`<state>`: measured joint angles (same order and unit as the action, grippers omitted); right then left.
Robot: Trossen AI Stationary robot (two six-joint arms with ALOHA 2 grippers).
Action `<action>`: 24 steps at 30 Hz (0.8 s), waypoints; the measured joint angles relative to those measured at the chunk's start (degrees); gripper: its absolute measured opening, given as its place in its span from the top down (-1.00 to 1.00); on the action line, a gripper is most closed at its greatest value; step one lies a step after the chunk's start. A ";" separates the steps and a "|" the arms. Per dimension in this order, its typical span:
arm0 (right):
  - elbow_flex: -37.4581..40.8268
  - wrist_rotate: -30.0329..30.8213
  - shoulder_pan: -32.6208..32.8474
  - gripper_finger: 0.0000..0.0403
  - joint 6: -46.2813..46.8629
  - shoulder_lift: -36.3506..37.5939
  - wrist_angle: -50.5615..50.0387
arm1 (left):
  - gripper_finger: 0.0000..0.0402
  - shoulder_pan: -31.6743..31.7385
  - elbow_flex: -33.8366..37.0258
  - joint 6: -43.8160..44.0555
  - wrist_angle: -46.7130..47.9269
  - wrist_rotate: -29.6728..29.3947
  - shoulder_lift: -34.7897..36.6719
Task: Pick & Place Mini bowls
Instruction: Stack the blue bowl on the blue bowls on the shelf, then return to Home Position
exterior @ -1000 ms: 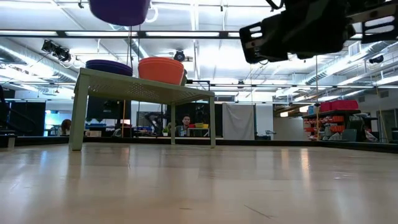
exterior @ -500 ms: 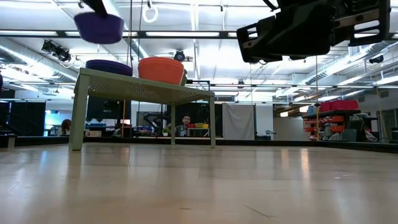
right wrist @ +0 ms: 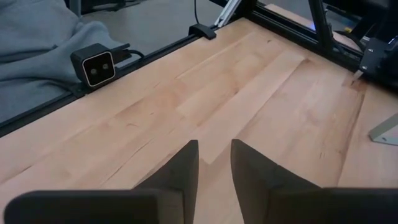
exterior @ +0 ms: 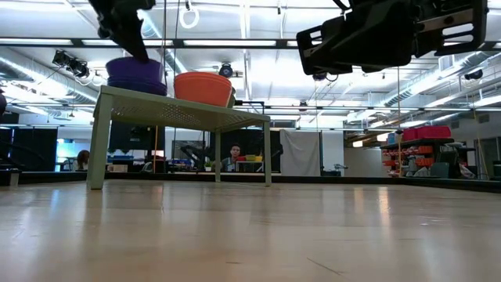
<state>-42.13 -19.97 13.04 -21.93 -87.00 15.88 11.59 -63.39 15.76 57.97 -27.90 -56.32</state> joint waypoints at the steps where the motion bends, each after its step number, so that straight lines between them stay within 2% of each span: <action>1: 0.00 0.00 0.00 0.53 -0.01 0.00 -0.03 | 0.95 0.85 0.09 -0.01 -0.30 0.63 -0.34; 7: 0.00 0.00 0.00 0.53 -0.01 0.00 -0.22 | 0.93 3.90 0.30 -0.01 -1.08 5.67 -1.59; 18: 0.00 0.00 0.00 0.53 -0.01 0.00 -0.42 | 0.85 4.70 0.21 0.24 -1.33 5.67 -4.31; 24: 0.00 0.00 0.00 0.53 -0.02 0.00 -0.46 | 0.64 4.70 0.24 0.29 -1.14 5.71 -5.61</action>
<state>-42.13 -19.97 13.04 -21.95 -87.00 15.42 16.29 -63.15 16.05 56.83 -22.20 -61.92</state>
